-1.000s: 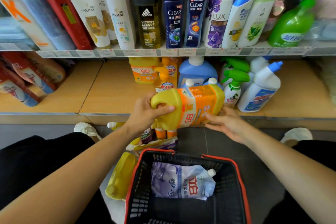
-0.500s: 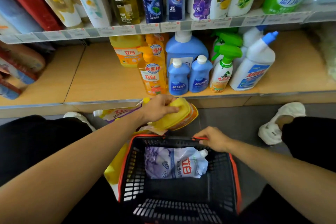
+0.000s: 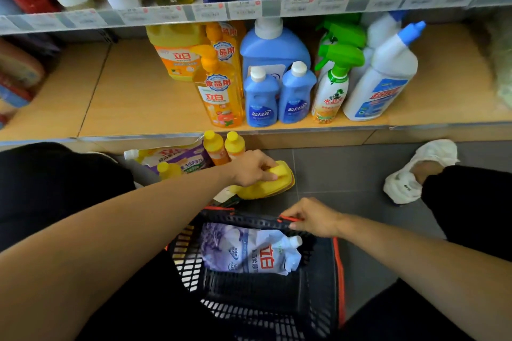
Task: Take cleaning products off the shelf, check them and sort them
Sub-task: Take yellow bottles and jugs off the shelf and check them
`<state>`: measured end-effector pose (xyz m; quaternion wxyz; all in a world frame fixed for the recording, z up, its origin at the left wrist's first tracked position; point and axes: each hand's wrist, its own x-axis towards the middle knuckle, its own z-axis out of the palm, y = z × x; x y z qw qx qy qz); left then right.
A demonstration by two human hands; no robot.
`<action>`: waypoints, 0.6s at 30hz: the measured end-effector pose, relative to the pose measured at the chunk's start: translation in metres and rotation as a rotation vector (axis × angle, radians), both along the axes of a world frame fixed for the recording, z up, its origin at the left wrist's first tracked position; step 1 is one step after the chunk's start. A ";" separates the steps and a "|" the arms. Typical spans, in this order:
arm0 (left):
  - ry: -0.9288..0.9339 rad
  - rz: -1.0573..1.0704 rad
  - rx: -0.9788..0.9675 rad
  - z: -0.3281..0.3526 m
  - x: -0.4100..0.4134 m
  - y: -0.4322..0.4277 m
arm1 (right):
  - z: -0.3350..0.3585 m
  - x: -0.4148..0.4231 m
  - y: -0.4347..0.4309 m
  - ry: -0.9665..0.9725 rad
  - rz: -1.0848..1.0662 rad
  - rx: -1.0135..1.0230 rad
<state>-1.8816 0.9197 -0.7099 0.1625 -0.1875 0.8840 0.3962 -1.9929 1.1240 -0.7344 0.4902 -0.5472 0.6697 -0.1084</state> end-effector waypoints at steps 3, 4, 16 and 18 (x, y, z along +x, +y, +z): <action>0.020 -0.091 -0.230 -0.005 0.007 0.006 | 0.002 0.000 -0.006 0.060 0.015 0.035; 0.032 -0.103 -0.256 -0.008 0.010 0.006 | 0.003 0.000 -0.008 0.088 0.030 0.048; -0.004 -0.016 -0.027 -0.009 0.015 0.015 | 0.011 -0.003 -0.007 0.349 0.162 0.076; -0.014 0.027 0.011 -0.007 0.016 0.011 | 0.015 -0.003 -0.010 0.361 0.171 0.085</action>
